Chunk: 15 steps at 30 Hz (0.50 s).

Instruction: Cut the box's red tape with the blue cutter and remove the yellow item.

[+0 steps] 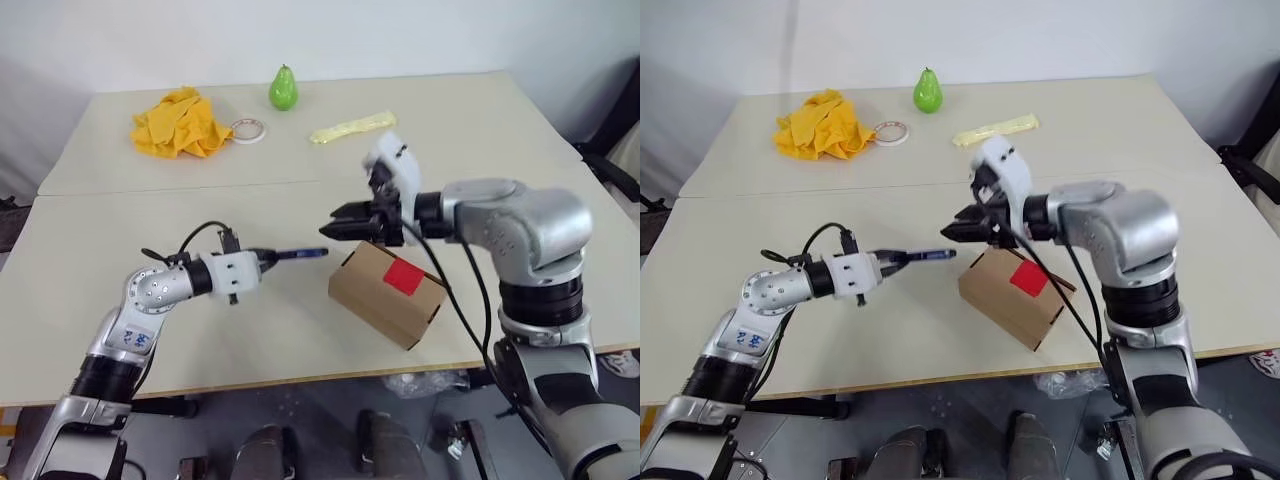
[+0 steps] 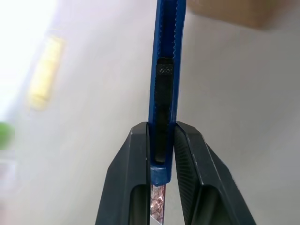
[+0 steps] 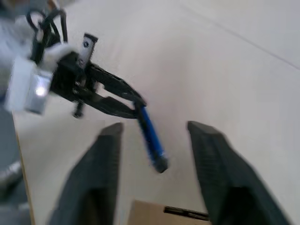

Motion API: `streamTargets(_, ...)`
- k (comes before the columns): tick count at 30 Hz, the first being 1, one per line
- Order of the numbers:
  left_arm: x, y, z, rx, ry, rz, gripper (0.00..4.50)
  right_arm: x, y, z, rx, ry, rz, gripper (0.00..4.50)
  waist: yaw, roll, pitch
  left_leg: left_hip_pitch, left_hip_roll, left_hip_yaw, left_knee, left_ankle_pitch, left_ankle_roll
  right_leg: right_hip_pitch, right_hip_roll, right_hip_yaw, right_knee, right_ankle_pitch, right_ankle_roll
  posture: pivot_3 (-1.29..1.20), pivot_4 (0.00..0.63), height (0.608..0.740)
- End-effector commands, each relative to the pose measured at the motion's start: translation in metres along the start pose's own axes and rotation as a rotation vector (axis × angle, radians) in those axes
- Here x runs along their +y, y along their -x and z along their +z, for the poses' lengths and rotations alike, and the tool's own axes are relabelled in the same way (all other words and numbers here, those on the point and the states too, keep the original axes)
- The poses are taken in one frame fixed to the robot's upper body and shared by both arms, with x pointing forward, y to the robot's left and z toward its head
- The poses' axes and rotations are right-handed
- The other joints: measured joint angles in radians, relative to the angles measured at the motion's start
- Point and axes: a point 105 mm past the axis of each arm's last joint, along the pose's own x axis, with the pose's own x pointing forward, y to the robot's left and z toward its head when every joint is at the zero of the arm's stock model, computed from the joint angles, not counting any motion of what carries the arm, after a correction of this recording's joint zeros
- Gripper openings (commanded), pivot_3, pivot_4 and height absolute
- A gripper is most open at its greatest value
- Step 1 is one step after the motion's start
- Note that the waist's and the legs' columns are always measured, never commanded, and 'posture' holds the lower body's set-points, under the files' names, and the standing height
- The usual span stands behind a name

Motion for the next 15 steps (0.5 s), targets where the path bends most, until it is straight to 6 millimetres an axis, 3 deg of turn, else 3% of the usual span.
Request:
streamTargets(1, 0.023, -0.005, 0.013, -0.072, -0.07, 0.173, 0.42, -0.002, 0.003, 0.01, -0.035, -0.091, -0.007, 3.7, -0.003, 0.0, 0.0, 0.0, 0.0, 0.0, 0.0, 0.0, 0.0, 0.0, 0.0, 0.0, 0.0, 0.0, 0.0, 0.0, 0.15, 0.74)
streamTargets(3, 0.03, -0.008, 0.018, -0.094, -0.102, 0.243, 0.42, -0.009, 0.003, 0.012, -0.044, -0.15, -0.029, 4.37, -0.004, 0.0, 0.0, 0.0, 0.0, 0.001, 0.0, 0.0, 0.0, 0.0, 0.0, -0.001, 0.0, 0.0, 0.0, 0.0, 0.15, 0.74)
streamTargets(4, 0.034, -0.01, 0.022, -0.114, -0.114, 0.277, 0.42, -0.013, 0.002, 0.012, -0.044, -0.178, -0.044, 4.44, -0.004, 0.0, 0.0, 0.0, 0.0, 0.001, 0.0, 0.0, 0.0, 0.0, 0.0, -0.001, 0.0, 0.0, 0.0, 0.0, 0.15, 0.74)
streamTargets(15, 0.028, -0.022, 0.04, -0.199, -0.088, 0.293, 0.42, -0.022, -0.011, 0.012, -0.038, -0.244, -0.02, 4.44, -0.004, -0.001, 0.0, -0.001, 0.0, 0.001, 0.0, 0.0, 0.0, 0.0, 0.0, -0.001, -0.001, 0.0, 0.001, 0.0, 0.15, 0.74)
